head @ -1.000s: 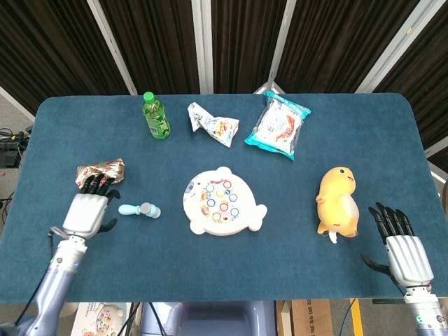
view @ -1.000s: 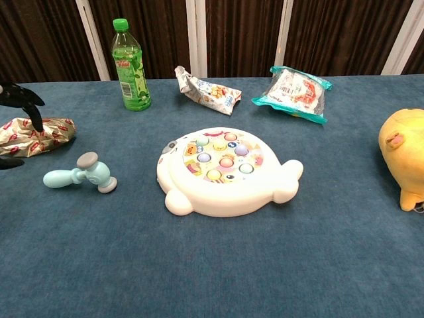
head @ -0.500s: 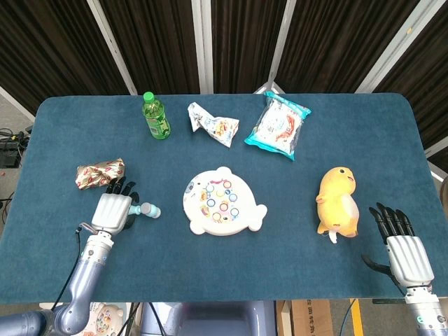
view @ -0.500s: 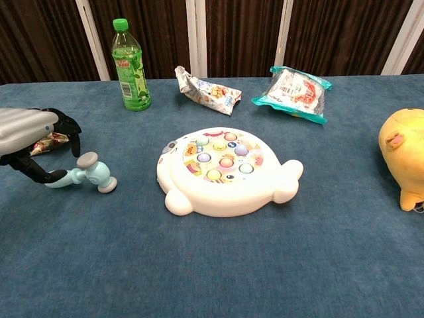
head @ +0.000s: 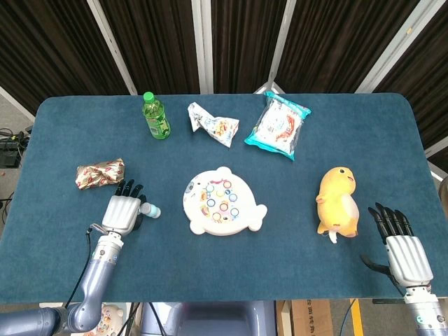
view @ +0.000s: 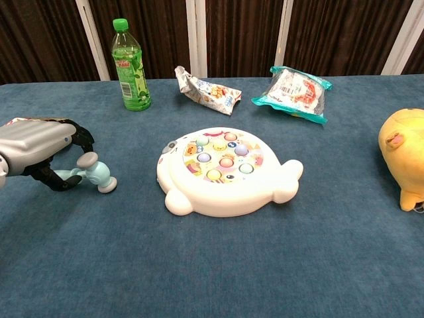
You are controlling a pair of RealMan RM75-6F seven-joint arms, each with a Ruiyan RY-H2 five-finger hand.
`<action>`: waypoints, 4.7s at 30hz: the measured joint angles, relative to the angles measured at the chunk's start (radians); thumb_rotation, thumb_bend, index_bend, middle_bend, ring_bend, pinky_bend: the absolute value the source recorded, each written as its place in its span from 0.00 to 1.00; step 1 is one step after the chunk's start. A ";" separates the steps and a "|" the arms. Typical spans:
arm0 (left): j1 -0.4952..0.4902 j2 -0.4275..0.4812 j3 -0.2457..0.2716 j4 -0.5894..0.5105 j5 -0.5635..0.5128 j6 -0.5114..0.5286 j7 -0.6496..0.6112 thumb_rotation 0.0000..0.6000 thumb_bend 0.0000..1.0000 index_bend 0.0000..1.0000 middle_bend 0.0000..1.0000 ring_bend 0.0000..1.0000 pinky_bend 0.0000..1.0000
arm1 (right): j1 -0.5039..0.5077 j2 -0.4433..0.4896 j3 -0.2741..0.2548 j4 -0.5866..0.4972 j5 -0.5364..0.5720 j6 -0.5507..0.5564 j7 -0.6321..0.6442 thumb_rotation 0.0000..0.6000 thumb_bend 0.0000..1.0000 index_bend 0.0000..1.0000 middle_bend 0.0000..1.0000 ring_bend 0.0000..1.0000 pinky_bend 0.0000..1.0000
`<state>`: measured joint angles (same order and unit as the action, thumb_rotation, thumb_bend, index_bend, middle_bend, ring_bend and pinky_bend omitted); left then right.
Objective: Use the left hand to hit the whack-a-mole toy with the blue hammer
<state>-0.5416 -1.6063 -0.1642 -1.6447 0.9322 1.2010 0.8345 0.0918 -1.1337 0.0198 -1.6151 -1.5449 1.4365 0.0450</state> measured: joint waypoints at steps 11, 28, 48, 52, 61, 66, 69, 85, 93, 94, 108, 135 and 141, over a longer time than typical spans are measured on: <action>-0.010 -0.024 0.008 0.041 -0.017 0.021 -0.005 1.00 0.40 0.44 0.14 0.00 0.08 | 0.000 0.000 0.000 -0.001 0.000 0.000 0.000 1.00 0.22 0.00 0.00 0.00 0.00; -0.028 -0.054 0.013 0.070 -0.030 0.033 -0.013 1.00 0.40 0.49 0.14 0.00 0.08 | 0.000 0.002 0.000 -0.005 0.004 -0.003 0.003 1.00 0.22 0.00 0.00 0.00 0.00; -0.031 -0.070 0.025 0.091 -0.028 0.046 -0.034 1.00 0.51 0.57 0.31 0.26 0.44 | 0.000 0.003 -0.002 -0.009 0.001 -0.002 0.005 1.00 0.22 0.00 0.00 0.00 0.00; -0.029 -0.074 0.028 0.100 -0.015 0.051 -0.044 1.00 0.54 0.59 0.38 0.32 0.48 | 0.000 0.004 -0.002 -0.010 0.002 -0.003 0.006 1.00 0.22 0.00 0.00 0.00 0.00; -0.027 -0.075 0.029 0.107 0.025 0.060 -0.079 1.00 0.56 0.61 0.44 0.37 0.51 | 0.000 0.005 -0.002 -0.013 0.002 -0.004 0.006 1.00 0.22 0.00 0.00 0.00 0.00; -0.029 -0.062 0.024 0.099 0.041 0.060 -0.091 1.00 0.57 0.62 0.45 0.38 0.51 | 0.000 0.005 -0.002 -0.014 0.003 -0.004 0.007 1.00 0.22 0.00 0.00 0.00 0.00; -0.036 -0.048 0.024 0.093 0.060 0.055 -0.090 1.00 0.58 0.62 0.46 0.39 0.52 | 0.000 0.005 -0.001 -0.013 0.004 -0.003 0.004 1.00 0.22 0.00 0.00 0.00 0.00; -0.168 0.136 -0.059 -0.081 0.073 -0.082 -0.028 1.00 0.58 0.62 0.47 0.42 0.56 | 0.001 0.003 0.002 -0.022 0.013 -0.008 0.008 1.00 0.22 0.00 0.00 0.00 0.00; -0.313 0.178 -0.135 -0.126 -0.123 -0.176 0.093 1.00 0.58 0.62 0.47 0.42 0.56 | 0.004 0.010 0.004 -0.036 0.030 -0.025 0.030 1.00 0.22 0.00 0.00 0.00 0.00; -0.340 0.180 -0.141 -0.124 -0.149 -0.189 0.116 1.00 0.58 0.62 0.47 0.42 0.56 | 0.004 0.012 0.005 -0.037 0.032 -0.028 0.032 1.00 0.22 0.00 0.00 0.00 0.00; -0.536 0.080 -0.119 0.010 -0.316 -0.207 0.233 1.00 0.58 0.62 0.47 0.42 0.56 | 0.014 0.021 0.012 -0.051 0.059 -0.056 0.062 1.00 0.22 0.00 0.00 0.00 0.00; -0.628 -0.012 -0.042 0.140 -0.380 -0.226 0.171 1.00 0.58 0.62 0.47 0.42 0.56 | 0.016 0.030 0.015 -0.063 0.073 -0.068 0.084 1.00 0.22 0.00 0.00 0.00 0.00; -0.632 -0.017 -0.022 0.157 -0.396 -0.223 0.171 1.00 0.58 0.62 0.47 0.42 0.56 | 0.016 0.032 0.016 -0.067 0.076 -0.071 0.089 1.00 0.22 0.00 0.00 0.00 0.00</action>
<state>-1.1734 -1.6231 -0.1862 -1.4874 0.5359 0.9778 1.0053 0.1080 -1.1018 0.0353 -1.6823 -1.4686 1.3655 0.1342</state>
